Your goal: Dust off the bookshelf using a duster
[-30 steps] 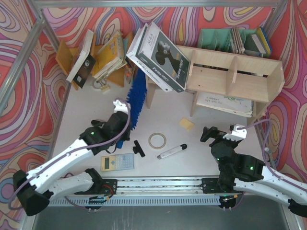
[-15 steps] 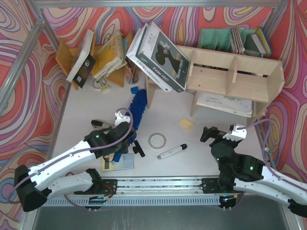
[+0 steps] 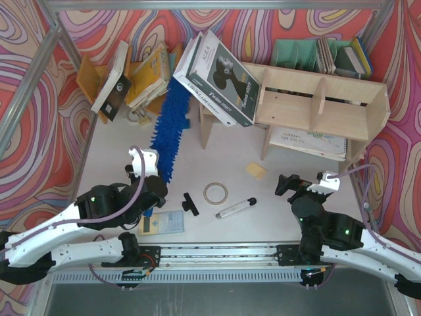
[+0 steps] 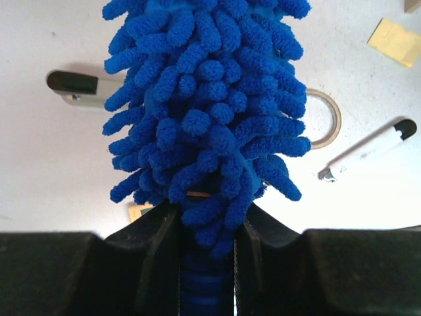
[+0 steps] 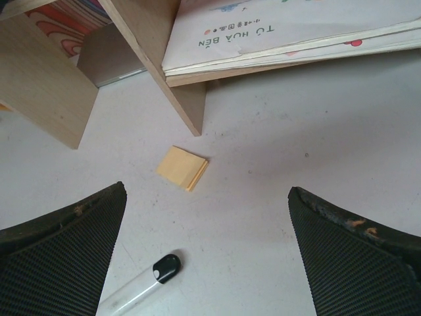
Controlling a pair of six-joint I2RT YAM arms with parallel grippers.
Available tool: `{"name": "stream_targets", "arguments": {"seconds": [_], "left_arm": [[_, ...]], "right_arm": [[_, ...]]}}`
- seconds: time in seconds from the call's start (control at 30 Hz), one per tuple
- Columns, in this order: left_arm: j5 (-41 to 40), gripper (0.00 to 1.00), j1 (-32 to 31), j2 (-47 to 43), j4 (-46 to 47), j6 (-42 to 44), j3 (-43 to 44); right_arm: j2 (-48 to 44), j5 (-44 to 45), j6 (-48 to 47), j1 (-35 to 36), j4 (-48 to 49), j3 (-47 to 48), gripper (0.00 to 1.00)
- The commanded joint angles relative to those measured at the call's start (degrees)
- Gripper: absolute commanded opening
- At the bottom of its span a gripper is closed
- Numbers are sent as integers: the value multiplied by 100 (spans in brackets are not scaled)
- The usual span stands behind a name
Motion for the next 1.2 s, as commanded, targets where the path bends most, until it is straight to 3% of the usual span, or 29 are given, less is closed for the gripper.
{"name": "stream_targets", "arguments": {"seconds": [0.0,0.33,0.6,0.73,0.87,1.17], "left_arm": [[-1177,0,-368,130,-270,32,538],[-2136,0,-665,262,211,981,1280],[-3778,0,-668,214,248,1424,1559],[-3996,0,-667,57,1677,2774,1369],[-3595,0,-665,21,3447,4286,1130],[-2778,0,-1435,1139,5815,6559,1458]], "right_arm": [[38,-40,-9,37,-40,198,99],[227,-224,-420,39,472,278,99],[510,-694,-1303,33,1405,311,99],[596,-1002,-1641,28,1792,383,99],[609,-1385,-1881,33,2065,530,99],[618,-1969,-2069,39,2358,1392,99]]}}
